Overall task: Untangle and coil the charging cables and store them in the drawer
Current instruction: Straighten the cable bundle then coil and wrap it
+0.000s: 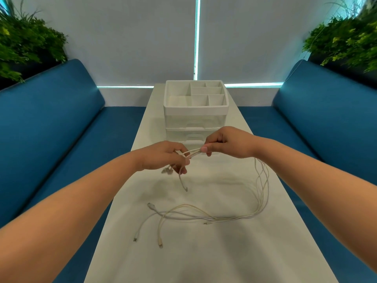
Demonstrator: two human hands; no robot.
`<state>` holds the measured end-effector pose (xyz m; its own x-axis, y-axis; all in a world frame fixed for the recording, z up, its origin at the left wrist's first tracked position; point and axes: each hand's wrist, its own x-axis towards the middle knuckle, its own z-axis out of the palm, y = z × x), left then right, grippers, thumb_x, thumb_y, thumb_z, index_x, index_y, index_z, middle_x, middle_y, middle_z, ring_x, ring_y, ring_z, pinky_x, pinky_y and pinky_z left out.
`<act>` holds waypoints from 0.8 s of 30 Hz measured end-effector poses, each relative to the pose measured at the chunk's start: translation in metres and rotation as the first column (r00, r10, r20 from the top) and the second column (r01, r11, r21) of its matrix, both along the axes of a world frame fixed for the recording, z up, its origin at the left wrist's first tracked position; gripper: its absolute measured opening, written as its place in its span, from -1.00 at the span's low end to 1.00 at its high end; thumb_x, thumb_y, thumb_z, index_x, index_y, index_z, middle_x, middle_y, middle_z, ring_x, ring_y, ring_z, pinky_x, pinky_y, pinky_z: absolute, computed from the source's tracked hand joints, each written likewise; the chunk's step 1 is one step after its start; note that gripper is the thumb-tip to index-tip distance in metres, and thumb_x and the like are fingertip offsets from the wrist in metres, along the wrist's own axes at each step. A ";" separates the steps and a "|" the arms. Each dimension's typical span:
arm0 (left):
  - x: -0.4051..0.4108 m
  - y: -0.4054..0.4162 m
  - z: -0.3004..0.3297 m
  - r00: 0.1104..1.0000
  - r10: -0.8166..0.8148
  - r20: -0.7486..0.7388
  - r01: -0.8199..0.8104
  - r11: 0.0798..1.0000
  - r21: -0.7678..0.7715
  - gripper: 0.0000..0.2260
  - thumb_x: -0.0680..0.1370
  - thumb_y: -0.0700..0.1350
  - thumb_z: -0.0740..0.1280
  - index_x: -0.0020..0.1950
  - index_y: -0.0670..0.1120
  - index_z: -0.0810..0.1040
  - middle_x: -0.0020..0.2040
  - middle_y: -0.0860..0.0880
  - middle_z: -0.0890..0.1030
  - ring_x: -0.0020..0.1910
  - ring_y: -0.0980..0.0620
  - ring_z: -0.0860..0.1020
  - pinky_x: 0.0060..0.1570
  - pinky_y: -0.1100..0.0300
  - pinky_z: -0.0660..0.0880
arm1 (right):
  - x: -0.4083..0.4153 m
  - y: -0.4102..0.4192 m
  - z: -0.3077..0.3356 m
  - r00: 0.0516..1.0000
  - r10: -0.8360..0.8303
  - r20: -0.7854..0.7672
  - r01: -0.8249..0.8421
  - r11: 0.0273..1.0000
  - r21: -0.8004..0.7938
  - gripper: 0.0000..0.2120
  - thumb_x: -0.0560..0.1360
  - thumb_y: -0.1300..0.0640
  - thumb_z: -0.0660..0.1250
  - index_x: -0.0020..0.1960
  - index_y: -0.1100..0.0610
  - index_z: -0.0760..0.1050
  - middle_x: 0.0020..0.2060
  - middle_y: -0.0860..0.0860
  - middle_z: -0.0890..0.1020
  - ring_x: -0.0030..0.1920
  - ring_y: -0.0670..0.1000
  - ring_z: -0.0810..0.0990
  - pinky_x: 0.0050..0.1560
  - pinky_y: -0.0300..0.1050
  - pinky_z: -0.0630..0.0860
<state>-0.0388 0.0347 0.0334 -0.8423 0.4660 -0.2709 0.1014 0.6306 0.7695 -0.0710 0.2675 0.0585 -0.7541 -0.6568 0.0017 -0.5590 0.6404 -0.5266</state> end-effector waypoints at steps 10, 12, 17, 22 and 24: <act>0.005 0.038 0.016 0.990 0.065 0.124 -0.096 0.958 0.268 -0.73 0.63 -0.02 0.18 -0.24 -0.09 0.40 -0.40 0.05 0.22 -0.43 0.07 0.18 -0.31 0.18 0.32 | 0.001 0.000 0.008 0.999 -0.050 0.002 0.050 0.997 -0.057 -0.56 0.54 -0.13 0.27 -0.21 0.27 0.49 -0.38 0.06 0.46 -0.36 -0.03 0.37 -0.28 -0.16 0.34; 0.004 0.034 0.017 0.981 0.111 0.157 -0.159 0.929 0.334 -0.69 0.64 -0.02 0.13 -0.29 -0.05 0.36 -0.40 0.04 0.17 -0.42 0.05 0.10 -0.35 0.17 0.16 | -0.001 0.010 0.006 0.996 -0.093 -0.005 0.093 0.993 -0.078 -0.52 0.53 -0.19 0.24 -0.20 0.26 0.46 -0.36 0.09 0.45 -0.33 -0.01 0.38 -0.26 -0.14 0.36; 0.001 0.018 0.017 0.972 0.155 0.178 -0.228 0.814 0.535 -0.71 0.68 -0.06 0.10 -0.22 -0.07 0.39 -0.39 0.03 0.17 -0.41 0.06 0.15 -0.31 0.19 0.26 | -0.005 0.032 -0.012 0.981 -0.189 0.048 0.194 0.972 -0.132 -0.63 0.61 -0.14 0.10 -0.15 0.11 0.44 -0.26 -0.01 0.51 -0.22 -0.02 0.52 -0.06 -0.13 0.49; 0.003 0.021 0.014 0.966 0.202 0.161 -0.257 0.699 0.667 -0.74 0.69 -0.08 0.11 -0.15 -0.13 0.44 -0.45 0.02 0.31 -0.42 0.06 0.43 0.09 0.10 0.56 | -0.009 0.030 -0.030 0.952 -0.306 -0.006 0.305 0.951 -0.053 -0.60 0.61 -0.22 0.00 0.00 0.09 0.37 -0.29 0.02 0.48 -0.29 0.04 0.45 -0.24 -0.08 0.42; 0.003 0.024 0.010 0.955 0.226 0.191 -0.294 0.651 0.700 -0.73 0.68 -0.07 0.12 -0.15 -0.13 0.45 -0.46 0.03 0.29 -0.45 0.08 0.41 0.02 0.09 0.60 | -0.008 0.025 -0.037 0.909 -0.369 -0.195 0.384 0.923 0.041 -0.62 0.61 -0.25 -0.06 0.01 0.05 0.27 -0.33 0.02 0.49 -0.32 0.06 0.48 -0.35 -0.08 0.37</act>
